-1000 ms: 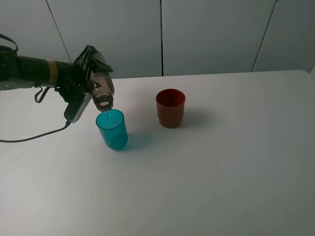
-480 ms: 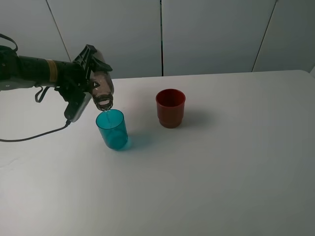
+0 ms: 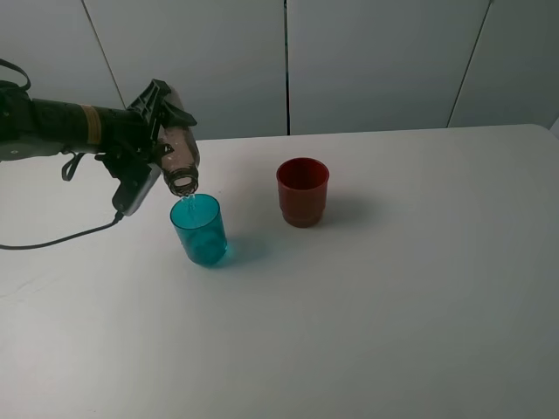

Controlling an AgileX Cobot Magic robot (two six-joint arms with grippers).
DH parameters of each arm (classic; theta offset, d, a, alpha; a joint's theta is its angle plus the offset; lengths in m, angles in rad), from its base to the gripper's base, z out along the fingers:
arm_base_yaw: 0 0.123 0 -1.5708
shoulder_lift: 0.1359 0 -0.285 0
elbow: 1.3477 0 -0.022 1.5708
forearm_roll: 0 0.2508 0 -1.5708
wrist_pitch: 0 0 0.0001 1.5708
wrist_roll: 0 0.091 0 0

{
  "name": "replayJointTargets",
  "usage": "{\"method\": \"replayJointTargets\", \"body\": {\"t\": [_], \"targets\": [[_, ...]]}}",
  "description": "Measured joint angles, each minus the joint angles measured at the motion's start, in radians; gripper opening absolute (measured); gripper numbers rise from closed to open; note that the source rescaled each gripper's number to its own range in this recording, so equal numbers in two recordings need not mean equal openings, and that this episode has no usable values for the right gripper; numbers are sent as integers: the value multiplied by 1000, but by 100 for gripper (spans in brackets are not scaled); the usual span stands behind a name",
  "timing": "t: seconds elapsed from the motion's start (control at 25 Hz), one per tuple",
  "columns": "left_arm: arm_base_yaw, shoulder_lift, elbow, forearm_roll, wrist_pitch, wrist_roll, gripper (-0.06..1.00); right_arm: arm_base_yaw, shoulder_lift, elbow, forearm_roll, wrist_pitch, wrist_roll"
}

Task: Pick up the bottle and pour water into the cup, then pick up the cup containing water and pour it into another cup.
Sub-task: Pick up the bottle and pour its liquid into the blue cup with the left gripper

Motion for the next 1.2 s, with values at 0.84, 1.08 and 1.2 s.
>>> {"method": "replayJointTargets", "body": {"t": [0.84,1.08,1.2], "targets": [[0,0,0,-29,0,57,0,0,0,0,0,0,0],[0,0,0,-40,0,82,0,0,0,0,0,0,0],[0,0,0,-46,0,84,0,0,0,0,0,0,0]]}}
